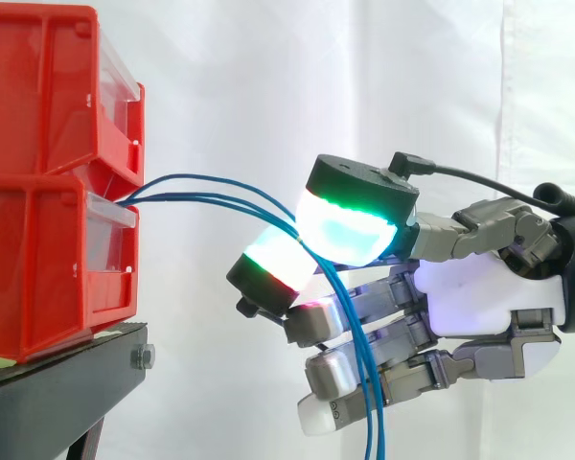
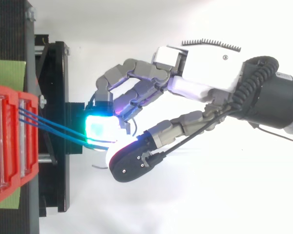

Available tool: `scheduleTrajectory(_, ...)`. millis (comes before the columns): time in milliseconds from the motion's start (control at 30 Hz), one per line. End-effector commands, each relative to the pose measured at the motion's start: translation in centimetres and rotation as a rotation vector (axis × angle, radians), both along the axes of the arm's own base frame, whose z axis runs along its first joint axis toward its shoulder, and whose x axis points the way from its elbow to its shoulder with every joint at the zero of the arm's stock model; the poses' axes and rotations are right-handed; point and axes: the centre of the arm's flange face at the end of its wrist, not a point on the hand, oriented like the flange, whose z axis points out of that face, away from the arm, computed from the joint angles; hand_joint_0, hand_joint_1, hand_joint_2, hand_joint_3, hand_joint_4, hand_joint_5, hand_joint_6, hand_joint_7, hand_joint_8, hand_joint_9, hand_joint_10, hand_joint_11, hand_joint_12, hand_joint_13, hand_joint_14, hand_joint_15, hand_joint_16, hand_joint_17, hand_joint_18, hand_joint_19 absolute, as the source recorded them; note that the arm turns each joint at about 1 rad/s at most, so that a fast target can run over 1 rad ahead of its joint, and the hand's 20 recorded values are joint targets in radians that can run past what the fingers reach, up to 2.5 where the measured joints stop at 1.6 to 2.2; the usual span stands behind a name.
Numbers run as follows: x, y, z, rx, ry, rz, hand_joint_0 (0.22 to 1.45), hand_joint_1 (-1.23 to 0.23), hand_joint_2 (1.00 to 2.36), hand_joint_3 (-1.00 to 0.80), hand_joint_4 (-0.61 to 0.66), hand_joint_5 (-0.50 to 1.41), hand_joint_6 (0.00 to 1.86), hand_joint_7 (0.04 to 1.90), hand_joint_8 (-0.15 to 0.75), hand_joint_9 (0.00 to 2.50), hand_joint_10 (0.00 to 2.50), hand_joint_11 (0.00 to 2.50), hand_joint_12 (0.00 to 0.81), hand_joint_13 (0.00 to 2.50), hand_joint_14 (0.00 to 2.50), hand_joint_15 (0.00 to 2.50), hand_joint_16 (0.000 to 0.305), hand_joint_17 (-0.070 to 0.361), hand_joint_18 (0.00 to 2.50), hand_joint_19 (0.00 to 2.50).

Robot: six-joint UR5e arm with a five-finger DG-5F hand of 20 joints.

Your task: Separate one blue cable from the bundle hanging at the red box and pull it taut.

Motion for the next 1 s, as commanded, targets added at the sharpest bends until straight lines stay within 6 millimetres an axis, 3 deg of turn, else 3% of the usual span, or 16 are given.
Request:
scheduleTrajectory(0,0.01,-0.03,-0.03,0.003,0.0,0.0,0.84,-0.91,1.01,-0.39,-0.18,-0.27,0.92,0.99,0.151,0.7,0.01,1.26,0.35,0.65,0.03,0.83,0.048,0.108,0.45,0.49)
scheduleTrajectory(133,0.0,-0.14,0.08,0.004,-0.002,-0.001,0.84,-0.92,1.02,-0.32,-0.19,-0.28,0.91,1.0,0.15,0.62,0.02,1.22,0.346,0.55,0.02,0.74,0.049,0.11,0.39,0.47)
scheduleTrajectory(200,-0.05,-0.15,0.04,0.005,0.002,-0.002,0.83,-0.93,1.01,-0.42,-0.19,-0.28,0.91,1.0,0.153,0.6,0.01,1.22,0.341,0.52,0.02,0.71,0.049,0.111,0.41,0.43)
scheduleTrajectory(233,-0.07,-0.16,0.03,0.005,0.004,-0.002,0.81,-0.96,1.0,-0.5,-0.19,-0.28,0.91,0.98,0.153,0.59,0.02,1.24,0.343,0.53,0.02,0.7,0.05,0.112,0.44,0.39)
scheduleTrajectory(433,-0.08,-0.16,0.14,0.005,0.002,-0.002,0.63,-0.95,1.0,-0.5,-0.12,-0.26,0.9,0.96,0.19,0.71,0.01,1.26,0.363,0.6,0.02,0.73,0.05,0.112,0.46,0.44)
scheduleTrajectory(667,-0.21,-0.17,0.4,0.004,0.007,0.0,0.65,-0.88,1.0,-0.5,-0.11,-0.25,0.9,0.96,0.202,0.79,0.01,1.27,0.368,0.64,0.02,0.73,0.049,0.111,0.49,0.46)
scheduleTrajectory(967,-0.27,-0.18,0.35,0.003,0.013,0.0,0.56,-0.83,1.0,-0.5,-0.07,-0.25,0.9,0.93,0.225,0.81,0.01,1.28,0.376,0.66,0.02,0.73,0.05,0.113,0.52,0.49)
